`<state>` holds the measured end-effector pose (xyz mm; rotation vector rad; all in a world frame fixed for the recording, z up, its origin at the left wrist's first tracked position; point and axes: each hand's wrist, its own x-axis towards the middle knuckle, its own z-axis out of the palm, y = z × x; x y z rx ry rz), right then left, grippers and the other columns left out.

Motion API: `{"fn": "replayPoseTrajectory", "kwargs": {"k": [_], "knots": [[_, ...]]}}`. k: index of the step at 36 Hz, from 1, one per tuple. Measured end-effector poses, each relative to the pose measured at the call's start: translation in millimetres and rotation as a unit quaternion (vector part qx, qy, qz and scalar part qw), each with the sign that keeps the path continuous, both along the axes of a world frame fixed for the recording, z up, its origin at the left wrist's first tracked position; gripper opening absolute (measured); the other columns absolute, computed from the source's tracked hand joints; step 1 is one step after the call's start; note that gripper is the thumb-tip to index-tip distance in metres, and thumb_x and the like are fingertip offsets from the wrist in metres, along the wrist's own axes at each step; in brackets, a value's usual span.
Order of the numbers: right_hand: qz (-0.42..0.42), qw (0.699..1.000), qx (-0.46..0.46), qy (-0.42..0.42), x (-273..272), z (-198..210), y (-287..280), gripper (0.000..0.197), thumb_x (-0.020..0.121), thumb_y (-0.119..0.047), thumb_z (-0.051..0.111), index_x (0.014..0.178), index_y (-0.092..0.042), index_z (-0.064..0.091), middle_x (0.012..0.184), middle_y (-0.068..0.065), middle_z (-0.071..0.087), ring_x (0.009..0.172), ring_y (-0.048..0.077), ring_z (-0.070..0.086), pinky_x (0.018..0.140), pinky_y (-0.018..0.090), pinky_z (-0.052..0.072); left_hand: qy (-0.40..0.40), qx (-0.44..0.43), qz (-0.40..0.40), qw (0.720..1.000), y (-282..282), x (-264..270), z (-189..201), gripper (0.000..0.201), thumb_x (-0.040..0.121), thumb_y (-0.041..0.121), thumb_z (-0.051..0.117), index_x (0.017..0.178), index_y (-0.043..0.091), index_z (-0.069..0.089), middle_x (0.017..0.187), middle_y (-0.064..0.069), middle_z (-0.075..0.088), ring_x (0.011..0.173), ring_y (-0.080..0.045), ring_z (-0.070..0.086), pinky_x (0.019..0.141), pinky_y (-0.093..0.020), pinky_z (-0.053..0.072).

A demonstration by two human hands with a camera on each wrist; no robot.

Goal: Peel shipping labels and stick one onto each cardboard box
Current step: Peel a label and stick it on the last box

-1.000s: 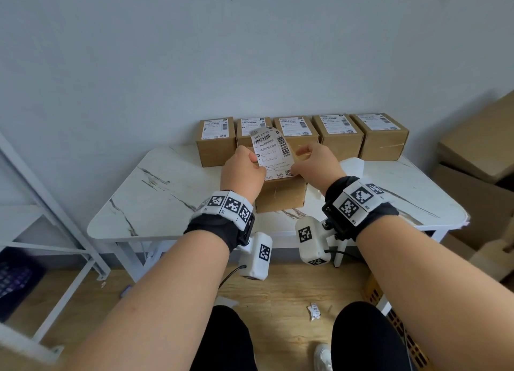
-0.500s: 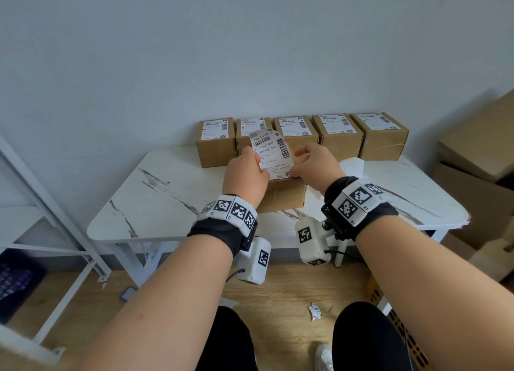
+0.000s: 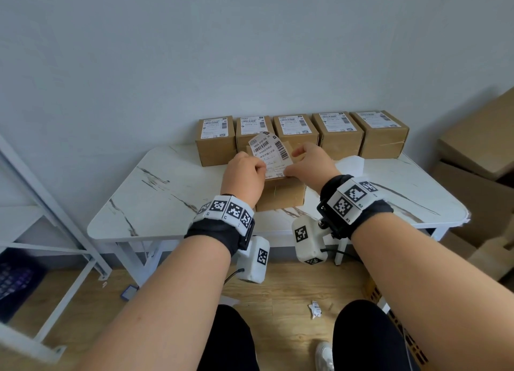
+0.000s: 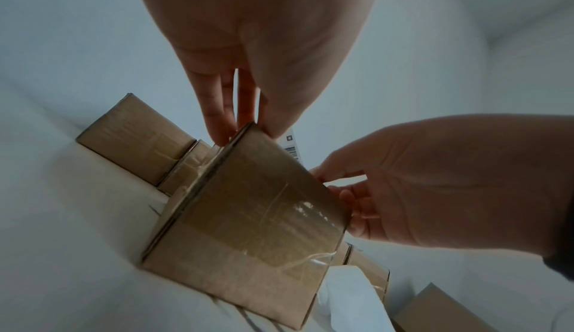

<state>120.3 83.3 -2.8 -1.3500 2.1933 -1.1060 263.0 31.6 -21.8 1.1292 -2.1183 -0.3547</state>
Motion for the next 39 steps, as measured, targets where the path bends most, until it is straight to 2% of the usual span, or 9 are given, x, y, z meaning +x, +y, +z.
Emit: {"fn": "replayPoseTrajectory", "kwargs": {"k": [6, 13, 17, 21, 25, 27, 28, 31, 39], "knots": [[-0.007, 0.999, 0.004, 0.036, 13, -3, -4, 0.063, 0.067, -0.038, 0.081, 0.118, -0.016, 0.051, 0.123, 0.008, 0.052, 0.105, 0.025, 0.057, 0.091, 0.040, 0.052, 0.006, 0.006, 0.004, 1.000, -1, 0, -1, 0.021, 0.094, 0.018, 0.055, 0.105, 0.012, 0.072, 0.110, -0.008, 0.057, 0.100, -0.021, 0.056, 0.080, -0.021, 0.039], [-0.010, 0.999, 0.003, 0.043, 12, -4, -2, 0.087, 0.069, -0.039, 0.081, 0.140, -0.015, 0.037, 0.137, 0.011, 0.041, 0.122, 0.027, 0.046, 0.102, 0.037, 0.043, 0.009, 0.010, 0.002, 1.000, -1, -1, -2, 0.020, 0.094, 0.015, 0.054, 0.104, 0.010, 0.071, 0.109, -0.010, 0.057, 0.099, -0.023, 0.057, 0.086, -0.028, 0.046], [-0.012, 1.000, -0.010, 0.013, 9, -4, -3, 0.075, 0.075, -0.025, 0.079, 0.139, -0.016, 0.040, 0.137, 0.011, 0.044, 0.115, 0.026, 0.053, 0.091, 0.032, 0.049, -0.001, 0.010, -0.004, 1.000, -2, -1, -1, 0.021, 0.095, 0.016, 0.053, 0.105, 0.010, 0.071, 0.110, -0.009, 0.056, 0.100, -0.023, 0.057, 0.090, -0.032, 0.048], [-0.017, 1.000, -0.021, -0.010, 4, -5, -3, 0.056, 0.080, -0.010, 0.071, 0.129, -0.015, 0.045, 0.127, 0.012, 0.053, 0.099, 0.025, 0.061, 0.058, 0.019, 0.043, -0.018, 0.011, -0.014, 1.000, -5, -1, 0, 0.022, 0.096, 0.015, 0.052, 0.107, 0.011, 0.070, 0.113, -0.009, 0.055, 0.104, -0.024, 0.055, 0.093, -0.032, 0.048], [-0.022, 0.999, -0.044, 0.010, 1, -5, -2, 0.036, 0.083, -0.002, 0.065, 0.112, -0.018, 0.052, 0.121, 0.010, 0.050, 0.080, 0.018, 0.056, 0.051, 0.018, 0.038, -0.026, 0.007, -0.025, 0.999, -6, 0, 0, 0.022, 0.096, 0.012, 0.051, 0.108, 0.009, 0.069, 0.119, -0.008, 0.054, 0.112, -0.024, 0.052, 0.095, -0.031, 0.047], [-0.014, 0.998, -0.056, 0.037, 2, -5, -2, 0.030, 0.082, 0.000, 0.062, 0.102, -0.022, 0.058, 0.115, 0.006, 0.046, 0.081, 0.017, 0.054, 0.063, 0.024, 0.049, -0.033, 0.002, -0.031, 0.999, -6, 0, 0, 0.024, 0.096, 0.012, 0.049, 0.109, 0.011, 0.069, 0.121, -0.005, 0.057, 0.113, -0.025, 0.050, 0.097, -0.033, 0.046], [-0.011, 0.997, -0.056, 0.053, 3, -5, -3, 0.028, 0.082, -0.002, 0.061, 0.099, -0.024, 0.063, 0.111, 0.005, 0.045, 0.091, 0.021, 0.054, 0.077, 0.031, 0.052, -0.040, 0.002, -0.033, 0.999, -5, 1, 0, 0.026, 0.097, 0.012, 0.048, 0.111, 0.014, 0.069, 0.123, -0.004, 0.059, 0.113, -0.026, 0.049, 0.097, -0.033, 0.044], [0.006, 0.994, -0.025, 0.103, 8, -8, -2, 0.024, 0.087, -0.015, 0.057, 0.102, -0.028, 0.072, 0.115, 0.005, 0.047, 0.119, 0.029, 0.042, 0.106, 0.040, 0.037, -0.051, 0.011, -0.040, 0.998, -6, 4, -1, 0.029, 0.098, 0.014, 0.045, 0.115, 0.018, 0.068, 0.125, 0.000, 0.061, 0.112, -0.025, 0.046, 0.095, -0.031, 0.040], [0.028, 0.986, 0.012, 0.162, 4, -13, -16, 0.031, 0.095, -0.027, 0.050, 0.119, -0.030, 0.068, 0.139, 0.007, 0.045, 0.131, 0.027, 0.035, 0.110, 0.036, 0.025, -0.061, 0.036, -0.061, 0.996, -12, 3, 2, 0.027, 0.097, 0.016, 0.047, 0.114, 0.020, 0.069, 0.121, 0.001, 0.062, 0.113, -0.024, 0.050, 0.098, -0.033, 0.041]]}}
